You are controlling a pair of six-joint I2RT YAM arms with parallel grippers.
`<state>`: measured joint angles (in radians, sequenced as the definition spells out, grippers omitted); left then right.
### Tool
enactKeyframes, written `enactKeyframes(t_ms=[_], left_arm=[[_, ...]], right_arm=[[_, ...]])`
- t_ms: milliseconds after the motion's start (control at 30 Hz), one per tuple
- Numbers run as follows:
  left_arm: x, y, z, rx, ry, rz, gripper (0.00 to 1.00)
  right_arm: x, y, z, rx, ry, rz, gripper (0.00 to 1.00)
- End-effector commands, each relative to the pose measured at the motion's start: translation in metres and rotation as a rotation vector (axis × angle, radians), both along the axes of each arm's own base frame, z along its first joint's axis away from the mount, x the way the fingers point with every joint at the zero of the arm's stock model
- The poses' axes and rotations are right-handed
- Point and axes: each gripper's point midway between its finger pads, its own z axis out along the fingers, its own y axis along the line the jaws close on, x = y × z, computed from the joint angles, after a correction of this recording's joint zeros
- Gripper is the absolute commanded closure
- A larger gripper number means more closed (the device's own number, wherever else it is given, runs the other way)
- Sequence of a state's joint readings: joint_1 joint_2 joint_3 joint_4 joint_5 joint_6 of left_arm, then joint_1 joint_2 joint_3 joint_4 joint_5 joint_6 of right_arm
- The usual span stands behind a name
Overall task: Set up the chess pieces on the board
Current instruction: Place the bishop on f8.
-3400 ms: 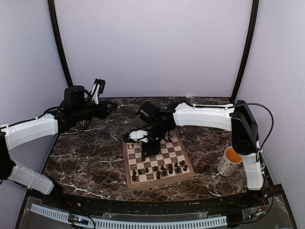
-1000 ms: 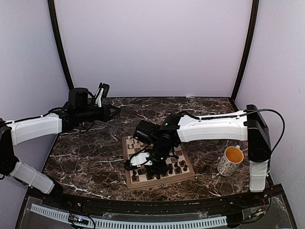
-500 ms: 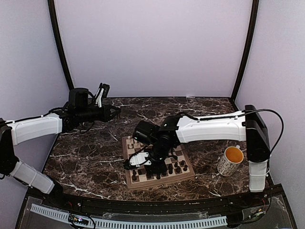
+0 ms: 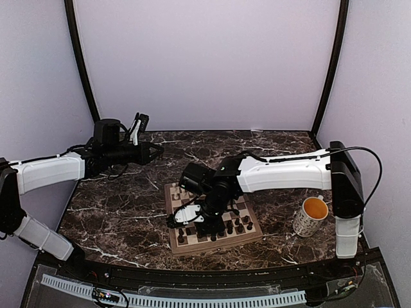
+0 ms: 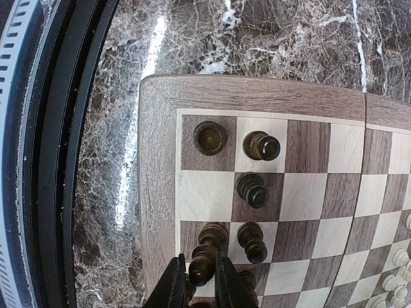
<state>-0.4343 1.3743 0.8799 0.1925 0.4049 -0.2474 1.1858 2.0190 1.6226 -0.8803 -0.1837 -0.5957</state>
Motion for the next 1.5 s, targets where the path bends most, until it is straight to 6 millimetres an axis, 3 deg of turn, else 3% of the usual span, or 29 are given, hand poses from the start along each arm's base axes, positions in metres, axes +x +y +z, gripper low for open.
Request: enactKeyframes(t_ms=[0, 667, 867, 1467], left_arm=[[0.003, -0.001, 0.014, -0.023, -0.024, -0.006, 1.00], [0.003, -0.004, 0.011, -0.027, -0.005, -0.020, 1.00], [0.003, -0.004, 0.010, -0.029, 0.001, -0.024, 1.00], [0.003, -0.006, 0.007, -0.031, 0.012, -0.034, 1.00]], right_arm=[[-0.007, 0.001, -0.002, -0.004, 0.023, 0.008, 0.82], [-0.010, -0.003, -0.005, -0.035, 0.040, 0.018, 0.89], [-0.004, -0.005, -0.008, -0.045, 0.010, 0.006, 0.86], [0.001, -0.002, 0.012, -0.005, -0.025, 0.000, 0.73]])
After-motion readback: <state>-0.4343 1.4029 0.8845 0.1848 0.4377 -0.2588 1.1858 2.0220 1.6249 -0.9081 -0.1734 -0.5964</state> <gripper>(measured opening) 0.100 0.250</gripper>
